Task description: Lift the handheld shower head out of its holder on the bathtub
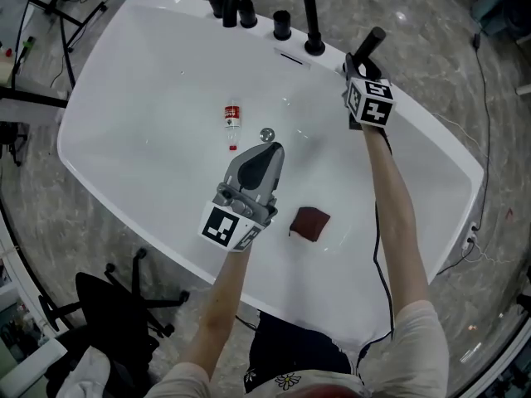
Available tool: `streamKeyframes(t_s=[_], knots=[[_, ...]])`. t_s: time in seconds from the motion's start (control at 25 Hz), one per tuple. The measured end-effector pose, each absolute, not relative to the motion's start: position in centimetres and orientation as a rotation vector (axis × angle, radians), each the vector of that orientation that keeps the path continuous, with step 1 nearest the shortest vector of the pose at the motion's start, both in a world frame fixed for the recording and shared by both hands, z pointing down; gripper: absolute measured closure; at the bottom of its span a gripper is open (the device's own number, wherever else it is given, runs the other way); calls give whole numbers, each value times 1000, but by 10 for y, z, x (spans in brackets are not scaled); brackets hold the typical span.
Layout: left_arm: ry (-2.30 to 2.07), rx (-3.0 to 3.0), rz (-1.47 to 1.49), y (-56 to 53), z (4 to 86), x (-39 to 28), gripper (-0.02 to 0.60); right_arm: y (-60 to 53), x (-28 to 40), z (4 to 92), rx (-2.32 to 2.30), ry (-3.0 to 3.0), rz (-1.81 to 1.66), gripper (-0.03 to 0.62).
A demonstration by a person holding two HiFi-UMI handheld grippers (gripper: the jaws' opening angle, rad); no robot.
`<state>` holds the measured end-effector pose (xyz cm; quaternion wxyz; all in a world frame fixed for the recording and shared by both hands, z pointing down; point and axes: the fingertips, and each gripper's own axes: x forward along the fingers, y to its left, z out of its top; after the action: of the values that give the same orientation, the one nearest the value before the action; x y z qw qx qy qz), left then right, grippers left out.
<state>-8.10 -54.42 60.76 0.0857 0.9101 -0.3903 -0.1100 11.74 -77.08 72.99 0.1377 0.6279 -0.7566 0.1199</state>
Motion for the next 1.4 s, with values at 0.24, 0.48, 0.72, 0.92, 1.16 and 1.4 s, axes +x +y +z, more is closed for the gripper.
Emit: streamKeyframes(t_s=[0.24,0.48,0.72,0.92,1.16,1.4], knots=[[-1268,2704,-379,-550,586,-121,581,-782,109,636,1877,-2310,152,442],[-1299,2729,-443,-547,528,-128,581,-759,107,553,1884,-2364,47,442],[-1336,2790,-520,-530,424,-136,581,-702,115,450,1948,-2423,15,442],[-1328,2799,-597,-496,345,-124,581,-633,128,349,1986,-2453,-57,442],[-1328,2815,-563,-444,284,-103,581,-531,121,261,1974,-2522,-132,442],[-1375,2825,-576,-381,247,-85,581,-423,102,221,1898,-2641,-196,442]])
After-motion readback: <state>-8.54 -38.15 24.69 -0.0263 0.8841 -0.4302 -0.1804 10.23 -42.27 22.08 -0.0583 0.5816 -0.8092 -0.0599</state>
